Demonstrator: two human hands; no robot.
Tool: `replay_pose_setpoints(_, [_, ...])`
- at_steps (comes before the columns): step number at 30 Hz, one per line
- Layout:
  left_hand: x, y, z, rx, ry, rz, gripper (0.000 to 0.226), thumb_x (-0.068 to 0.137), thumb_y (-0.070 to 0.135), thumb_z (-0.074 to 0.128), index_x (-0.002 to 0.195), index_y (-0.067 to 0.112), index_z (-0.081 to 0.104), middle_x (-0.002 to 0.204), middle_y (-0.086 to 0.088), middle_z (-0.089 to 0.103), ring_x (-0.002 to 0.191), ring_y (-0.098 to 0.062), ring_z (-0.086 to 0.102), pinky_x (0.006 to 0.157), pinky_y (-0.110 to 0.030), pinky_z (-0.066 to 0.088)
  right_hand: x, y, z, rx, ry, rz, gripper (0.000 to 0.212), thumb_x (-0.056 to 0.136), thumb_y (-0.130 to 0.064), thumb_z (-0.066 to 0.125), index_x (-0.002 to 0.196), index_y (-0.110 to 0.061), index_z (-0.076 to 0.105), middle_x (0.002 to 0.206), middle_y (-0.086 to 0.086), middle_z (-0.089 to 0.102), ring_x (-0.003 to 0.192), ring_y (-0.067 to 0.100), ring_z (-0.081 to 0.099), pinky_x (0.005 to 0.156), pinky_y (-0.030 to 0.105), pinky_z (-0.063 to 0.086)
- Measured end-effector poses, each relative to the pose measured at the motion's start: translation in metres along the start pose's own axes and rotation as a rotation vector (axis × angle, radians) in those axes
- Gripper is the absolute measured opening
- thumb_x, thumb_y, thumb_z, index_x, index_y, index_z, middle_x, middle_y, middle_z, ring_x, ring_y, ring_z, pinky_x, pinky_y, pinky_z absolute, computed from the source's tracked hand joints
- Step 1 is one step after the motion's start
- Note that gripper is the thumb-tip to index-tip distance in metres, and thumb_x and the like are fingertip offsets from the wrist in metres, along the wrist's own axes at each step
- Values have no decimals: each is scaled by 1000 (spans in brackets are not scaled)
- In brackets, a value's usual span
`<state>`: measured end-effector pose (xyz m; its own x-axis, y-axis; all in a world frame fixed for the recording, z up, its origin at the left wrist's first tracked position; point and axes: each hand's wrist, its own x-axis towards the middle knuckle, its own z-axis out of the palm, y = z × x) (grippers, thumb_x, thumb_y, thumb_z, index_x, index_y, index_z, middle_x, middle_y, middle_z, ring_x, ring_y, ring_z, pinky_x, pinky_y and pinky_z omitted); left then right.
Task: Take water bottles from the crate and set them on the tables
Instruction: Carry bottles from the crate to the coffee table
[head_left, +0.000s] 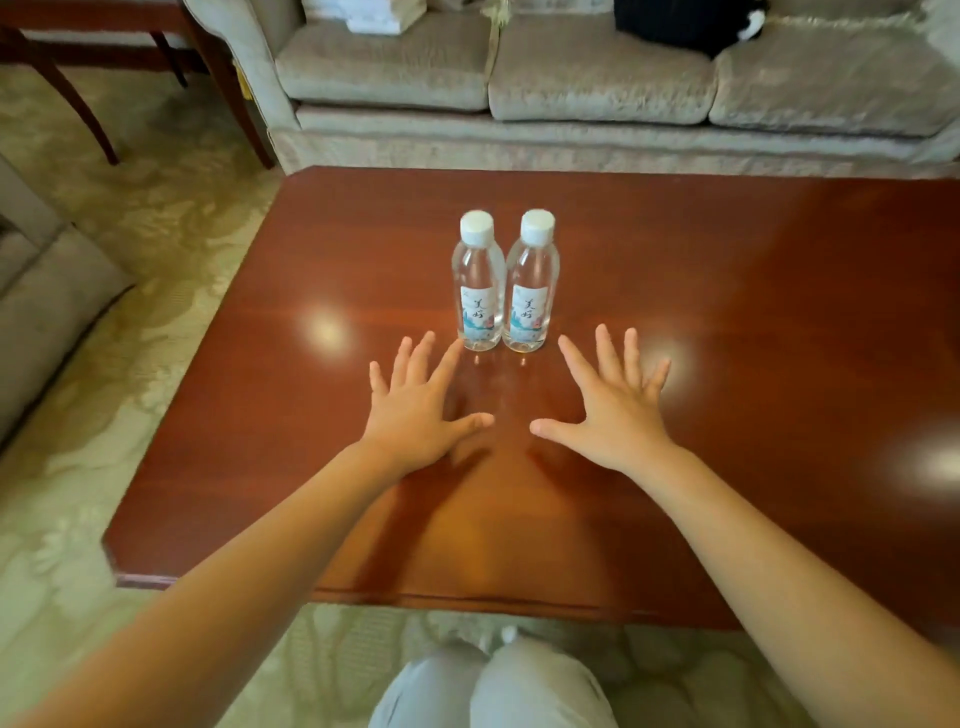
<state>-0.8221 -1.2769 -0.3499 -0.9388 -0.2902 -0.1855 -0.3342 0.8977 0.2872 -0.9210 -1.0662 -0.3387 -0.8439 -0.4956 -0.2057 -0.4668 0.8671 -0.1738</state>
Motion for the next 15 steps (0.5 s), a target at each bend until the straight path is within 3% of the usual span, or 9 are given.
replay_pose_setpoints(7, [-63, 47, -109, 60, -207, -69, 96, 84, 76, 46, 155, 40, -7, 165, 1, -15, 151, -24, -19, 119, -61, -6, -69, -31, -107, 5, -218, 28, 109, 76, -78, 56, 157, -38, -4, 165, 8, -18, 147, 37, -29, 114, 66, -16])
replay_pose_setpoints(15, [-153, 111, -251, 138, -262, 14, 96, 85, 75, 46, 155, 39, -8, 165, -1, -13, 151, -25, -17, 118, -63, -2, -165, -70, -250, 22, -149, 55, 103, 80, -73, 57, 158, -34, 2, 167, 7, -8, 149, 36, -23, 113, 64, -16])
